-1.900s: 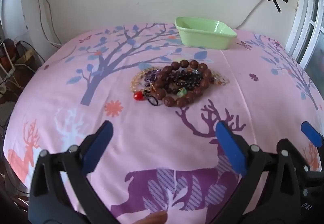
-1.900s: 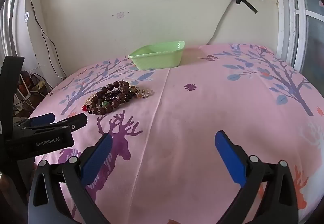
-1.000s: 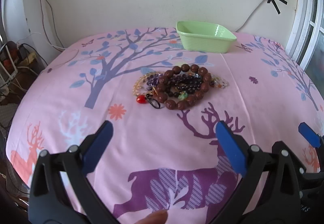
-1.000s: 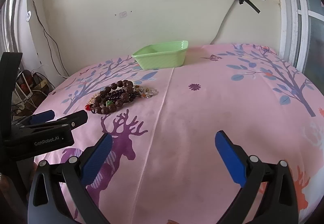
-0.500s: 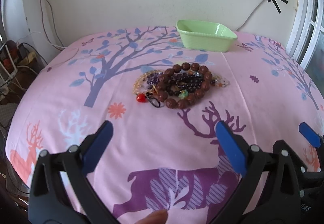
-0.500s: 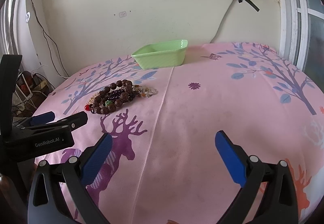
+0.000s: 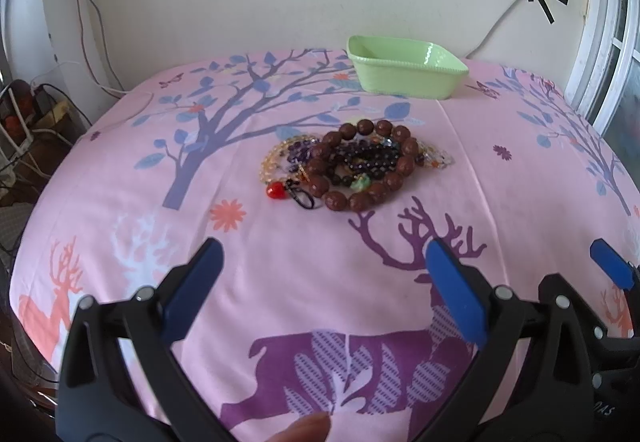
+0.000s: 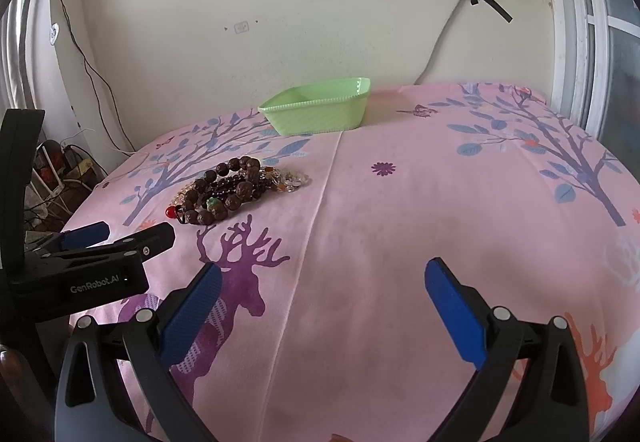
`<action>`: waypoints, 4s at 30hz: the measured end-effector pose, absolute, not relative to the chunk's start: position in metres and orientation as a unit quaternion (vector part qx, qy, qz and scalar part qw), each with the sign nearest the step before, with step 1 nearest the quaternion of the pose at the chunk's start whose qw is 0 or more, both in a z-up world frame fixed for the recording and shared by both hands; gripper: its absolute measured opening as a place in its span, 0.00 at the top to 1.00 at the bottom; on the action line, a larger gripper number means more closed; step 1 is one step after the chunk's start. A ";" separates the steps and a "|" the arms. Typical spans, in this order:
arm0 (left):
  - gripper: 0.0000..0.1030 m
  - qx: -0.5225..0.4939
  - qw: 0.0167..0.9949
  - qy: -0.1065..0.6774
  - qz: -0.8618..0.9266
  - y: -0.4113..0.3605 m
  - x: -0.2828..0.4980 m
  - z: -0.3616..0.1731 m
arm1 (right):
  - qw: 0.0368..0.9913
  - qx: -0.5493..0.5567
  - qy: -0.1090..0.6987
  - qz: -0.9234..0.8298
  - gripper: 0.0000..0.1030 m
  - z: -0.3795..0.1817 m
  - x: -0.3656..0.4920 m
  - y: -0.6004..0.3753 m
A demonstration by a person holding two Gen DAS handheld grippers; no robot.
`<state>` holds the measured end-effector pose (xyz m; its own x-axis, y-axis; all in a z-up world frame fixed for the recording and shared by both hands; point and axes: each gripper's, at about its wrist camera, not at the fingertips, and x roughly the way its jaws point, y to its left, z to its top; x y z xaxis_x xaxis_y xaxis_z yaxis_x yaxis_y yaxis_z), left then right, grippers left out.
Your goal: Organize jewelry
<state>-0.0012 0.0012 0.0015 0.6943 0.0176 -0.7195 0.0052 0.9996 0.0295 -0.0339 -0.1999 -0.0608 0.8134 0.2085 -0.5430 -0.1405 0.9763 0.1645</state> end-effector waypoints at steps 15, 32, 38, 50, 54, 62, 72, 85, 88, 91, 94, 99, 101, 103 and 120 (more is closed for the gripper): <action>0.05 0.019 0.921 0.389 0.003 -0.005 -0.002 -0.006 | 0.957 0.049 0.272 0.085 0.27 -0.060 -0.033 -0.203; 0.20 -0.008 0.926 0.378 0.000 0.025 -0.002 -0.014 | 0.950 0.054 0.279 0.133 0.70 -0.060 -0.018 -0.200; 0.21 -0.015 0.933 0.359 -0.010 0.045 0.024 0.003 | 0.948 0.017 0.267 0.170 0.70 -0.037 0.019 -0.180; 0.61 0.057 0.916 0.384 -0.102 0.024 0.095 -0.004 | 0.917 -0.023 0.326 0.229 0.90 -0.043 0.101 -0.136; 0.68 0.095 0.906 0.394 -0.122 0.011 0.111 -0.008 | 0.908 -0.030 0.342 0.238 0.98 -0.048 0.109 -0.131; 0.85 0.097 0.888 0.426 -0.140 0.009 0.126 -0.020 | 0.898 -0.027 0.360 0.251 1.00 -0.057 0.122 -0.128; 0.85 0.031 0.898 0.397 -0.189 0.012 0.138 0.040 | 0.915 0.003 0.304 0.265 1.00 -0.002 0.125 -0.149; 0.85 -0.027 0.891 0.402 -0.208 -0.040 0.279 0.063 | 0.935 0.038 0.294 0.193 1.00 0.038 0.238 -0.199; 0.85 -0.017 0.883 0.426 -0.197 -0.055 0.308 0.041 | 0.927 0.056 0.325 0.180 1.00 0.020 0.272 -0.212; 0.85 -0.010 0.874 0.445 -0.192 -0.066 0.331 0.021 | 0.920 0.055 0.348 0.173 1.00 0.002 0.297 -0.213; 0.85 0.010 0.873 0.454 -0.178 -0.073 0.341 0.007 | 0.915 0.040 0.364 0.170 1.00 -0.012 0.315 -0.211; 0.70 0.005 0.877 0.448 -0.174 -0.061 0.334 0.009 | 0.915 0.050 0.369 0.155 1.00 -0.018 0.315 -0.213; 0.70 -0.004 0.882 0.435 -0.178 -0.049 0.320 0.018 | 0.922 0.064 0.347 0.159 1.00 -0.012 0.299 -0.219; 0.70 -0.015 0.888 0.423 -0.180 -0.034 0.300 0.025 | 0.921 0.081 0.336 0.178 1.00 -0.010 0.276 -0.224; 0.70 -0.108 0.892 0.415 -0.146 0.095 0.111 -0.033 | 0.838 0.054 0.413 0.353 1.00 -0.061 0.167 -0.175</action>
